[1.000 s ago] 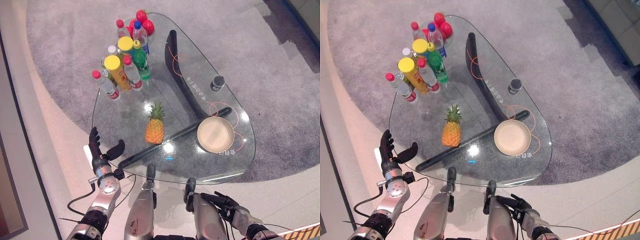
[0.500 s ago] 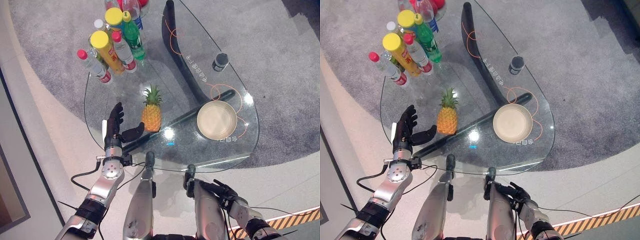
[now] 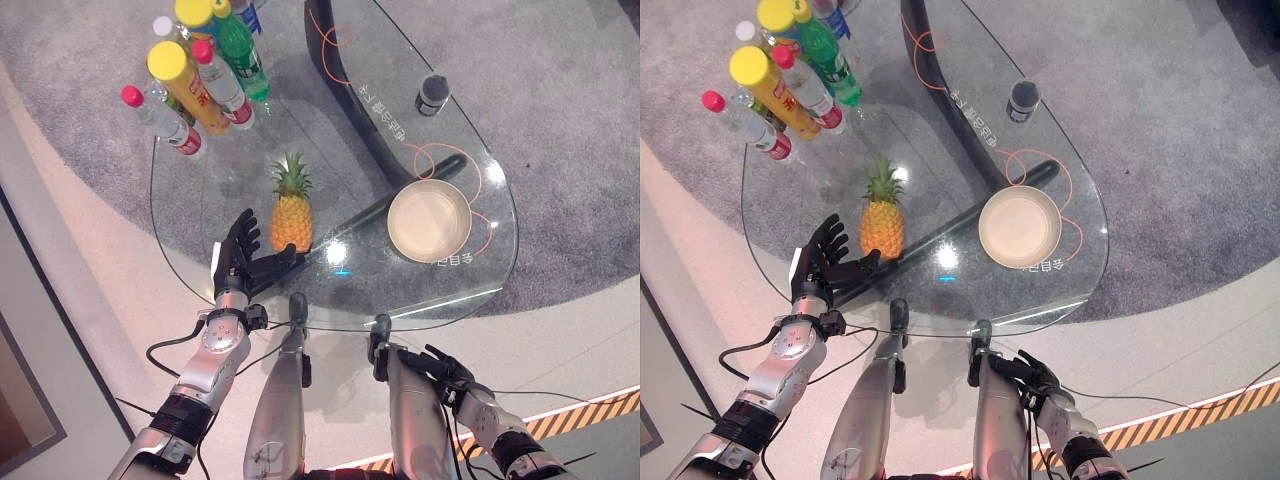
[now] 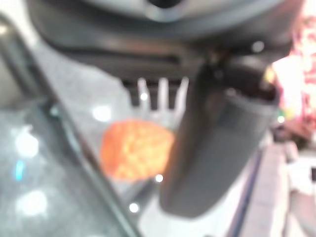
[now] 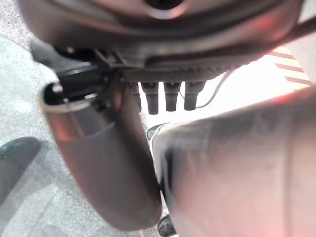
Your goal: Pick up the fruit to the plate
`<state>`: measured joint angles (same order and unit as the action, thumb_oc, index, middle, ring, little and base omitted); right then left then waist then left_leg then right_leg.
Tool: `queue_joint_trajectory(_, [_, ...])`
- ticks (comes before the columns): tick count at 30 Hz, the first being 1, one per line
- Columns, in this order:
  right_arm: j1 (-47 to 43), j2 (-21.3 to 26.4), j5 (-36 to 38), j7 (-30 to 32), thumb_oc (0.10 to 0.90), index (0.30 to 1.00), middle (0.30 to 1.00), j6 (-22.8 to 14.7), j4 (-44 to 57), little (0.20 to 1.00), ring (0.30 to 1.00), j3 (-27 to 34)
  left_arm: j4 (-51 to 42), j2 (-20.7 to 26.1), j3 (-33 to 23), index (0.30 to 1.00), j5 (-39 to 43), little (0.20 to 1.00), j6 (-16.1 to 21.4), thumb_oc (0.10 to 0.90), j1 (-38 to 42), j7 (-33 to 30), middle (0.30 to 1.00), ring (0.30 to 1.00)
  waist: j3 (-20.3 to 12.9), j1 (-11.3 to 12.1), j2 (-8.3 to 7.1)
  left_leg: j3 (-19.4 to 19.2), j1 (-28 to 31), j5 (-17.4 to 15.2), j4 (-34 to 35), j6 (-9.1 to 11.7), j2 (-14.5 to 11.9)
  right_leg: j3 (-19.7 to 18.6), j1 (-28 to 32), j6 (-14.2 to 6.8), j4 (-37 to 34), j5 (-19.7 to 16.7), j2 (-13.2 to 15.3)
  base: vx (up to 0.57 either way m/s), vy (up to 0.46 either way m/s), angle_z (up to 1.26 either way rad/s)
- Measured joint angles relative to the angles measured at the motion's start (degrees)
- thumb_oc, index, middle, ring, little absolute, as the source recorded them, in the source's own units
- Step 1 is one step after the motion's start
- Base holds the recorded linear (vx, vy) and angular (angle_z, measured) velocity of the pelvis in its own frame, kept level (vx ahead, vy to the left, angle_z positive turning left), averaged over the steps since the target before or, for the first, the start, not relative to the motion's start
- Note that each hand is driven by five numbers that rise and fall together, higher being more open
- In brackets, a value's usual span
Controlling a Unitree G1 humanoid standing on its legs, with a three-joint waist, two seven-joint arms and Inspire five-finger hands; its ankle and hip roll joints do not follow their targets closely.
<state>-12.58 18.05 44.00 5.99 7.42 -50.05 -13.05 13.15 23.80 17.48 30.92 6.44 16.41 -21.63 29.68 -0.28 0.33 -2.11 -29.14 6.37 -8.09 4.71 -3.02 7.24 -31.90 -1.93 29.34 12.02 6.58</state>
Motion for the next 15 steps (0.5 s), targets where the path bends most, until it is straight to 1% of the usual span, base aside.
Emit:
queue_joint_trajectory(3, [0.0, 0.2, 0.0, 0.4, 0.8, 0.9, 0.9, 0.0, 0.5, 0.9, 0.9, 0.0, -0.1, -0.6, 0.0, 0.9, 1.0, 0.9, -1.0, 0.8, 0.9, 0.0, 0.9, 0.9, 0.0, 0.0, 0.0, -0.5, -0.2, 0.0, 0.0, 0.0, 0.1, -0.6, -0.8, 0.0, 0.7, 0.0, 0.1, 0.04, 0.008, -0.06])
queue_joint_trajectory(8, [0.0, 0.3, 0.0, 0.5, 0.8, 0.9, 0.9, 0.0, 1.3, 0.9, 0.9, -0.2, 0.4, -0.7, 0.1, 0.9, 1.1, 0.9, -1.0, 0.8, 2.3, -0.2, 0.9, 0.9, 0.0, -0.1, -0.01, -1.1, -0.8, 0.0, -0.1, 0.0, 0.1, -1.3, -1.9, 0.0, 1.1, 0.0, 0.1, 0.03, 0.006, -0.05])
queue_joint_trajectory(11, [0.0, 0.5, 0.0, 0.5, 0.8, 0.9, 0.9, 0.0, 1.9, 0.9, 0.9, -0.2, 0.7, -0.7, 0.1, 0.9, 1.1, 0.9, -0.8, 0.8, 3.0, -0.7, 0.9, 0.9, 0.0, -0.2, -0.01, -1.1, -2.1, 0.0, -1.1, 0.0, 0.1, -1.3, -3.0, 0.0, 1.6, 0.0, 0.1, 0.0, 0.0, 0.0])
queue_joint_trajectory(15, [-0.2, 0.7, 0.0, 0.5, 0.8, 0.9, 0.9, -0.1, 2.2, 0.9, 0.9, -0.4, 3.4, -0.7, 0.0, 0.9, 1.0, 0.9, -0.6, 0.8, 4.1, -2.1, 0.9, 0.9, 0.0, -0.2, -0.01, -1.1, -2.7, 0.0, -1.3, 0.0, 0.1, -1.4, -3.6, 0.0, 1.7, 0.0, 0.1, 0.0, 0.0, 0.0])
